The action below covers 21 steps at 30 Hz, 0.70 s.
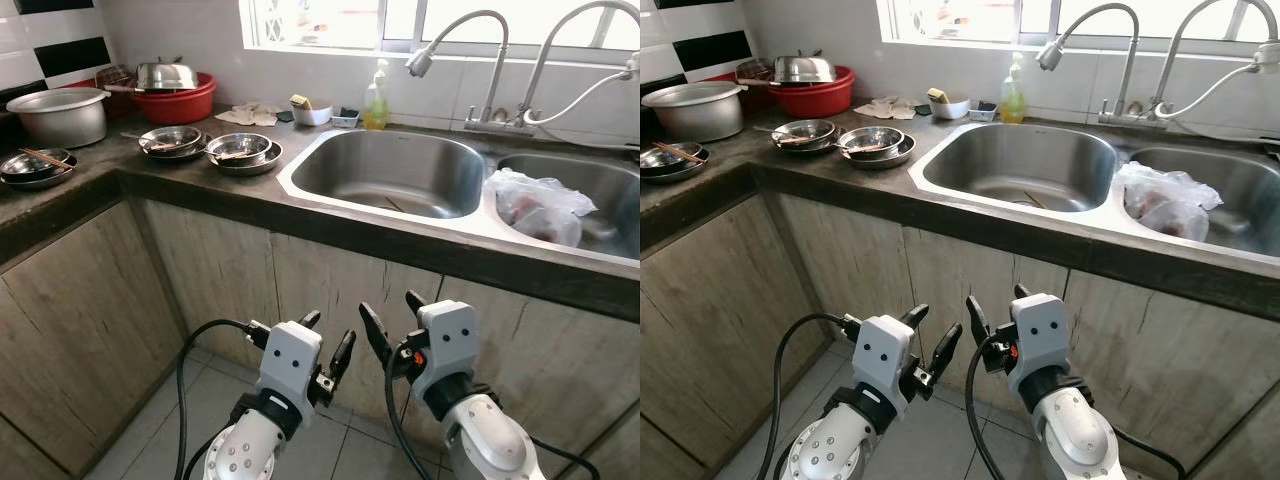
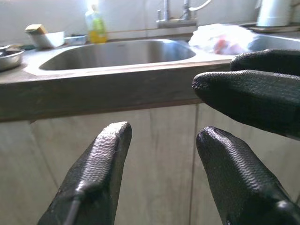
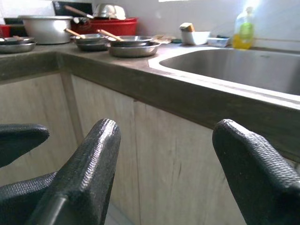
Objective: Kitchen organization
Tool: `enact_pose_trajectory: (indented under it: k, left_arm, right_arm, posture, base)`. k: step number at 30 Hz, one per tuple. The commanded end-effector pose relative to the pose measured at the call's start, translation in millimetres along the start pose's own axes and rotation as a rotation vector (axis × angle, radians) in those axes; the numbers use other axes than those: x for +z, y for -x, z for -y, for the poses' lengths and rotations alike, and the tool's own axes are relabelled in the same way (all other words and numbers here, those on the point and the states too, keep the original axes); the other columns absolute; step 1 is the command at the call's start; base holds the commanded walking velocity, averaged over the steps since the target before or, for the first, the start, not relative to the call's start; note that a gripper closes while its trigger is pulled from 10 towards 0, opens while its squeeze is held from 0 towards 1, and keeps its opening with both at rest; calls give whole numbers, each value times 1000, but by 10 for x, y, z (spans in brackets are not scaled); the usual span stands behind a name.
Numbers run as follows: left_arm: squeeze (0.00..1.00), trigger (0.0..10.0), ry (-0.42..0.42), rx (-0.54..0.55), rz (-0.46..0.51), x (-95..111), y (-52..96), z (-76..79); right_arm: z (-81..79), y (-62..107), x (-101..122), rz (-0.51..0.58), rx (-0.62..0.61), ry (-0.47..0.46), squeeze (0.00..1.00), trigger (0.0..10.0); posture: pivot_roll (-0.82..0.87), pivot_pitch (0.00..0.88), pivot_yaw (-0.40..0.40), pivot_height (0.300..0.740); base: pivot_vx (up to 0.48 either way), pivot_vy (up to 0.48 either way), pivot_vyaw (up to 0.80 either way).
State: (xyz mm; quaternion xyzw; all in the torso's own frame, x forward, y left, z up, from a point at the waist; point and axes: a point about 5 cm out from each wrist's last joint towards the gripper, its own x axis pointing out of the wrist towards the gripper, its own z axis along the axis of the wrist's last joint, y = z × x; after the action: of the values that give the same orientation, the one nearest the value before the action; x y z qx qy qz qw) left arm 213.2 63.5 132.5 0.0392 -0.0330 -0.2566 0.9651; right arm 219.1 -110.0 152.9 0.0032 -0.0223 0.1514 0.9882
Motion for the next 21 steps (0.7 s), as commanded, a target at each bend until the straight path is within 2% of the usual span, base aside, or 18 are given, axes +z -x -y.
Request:
enact_pose_trajectory:
  k: [1, 15, 21]
  left_arm:
    - [0, 10000, -15, 17, -10, -19, 5, -35]
    - [0, 10000, -12, 19, -14, -20, 4, -38]
    - [0, 10000, -13, 22, -13, -18, -1, -42]
  right_arm:
    - [-2, -8, 18, 15, 6, -4, 0, 10000]
    - [17, -36, 19, 17, -4, 6, 0, 10000]
    - [33, -53, 29, 22, -11, 0, 0, 10000]
  posture:
    - [14, 0, -10, 740]
    - [19, 0, -11, 740]
    - [19, 0, -9, 740]
  base:
    - [0, 0, 800]
    - [237, 0, 798]
    - [262, 0, 0]
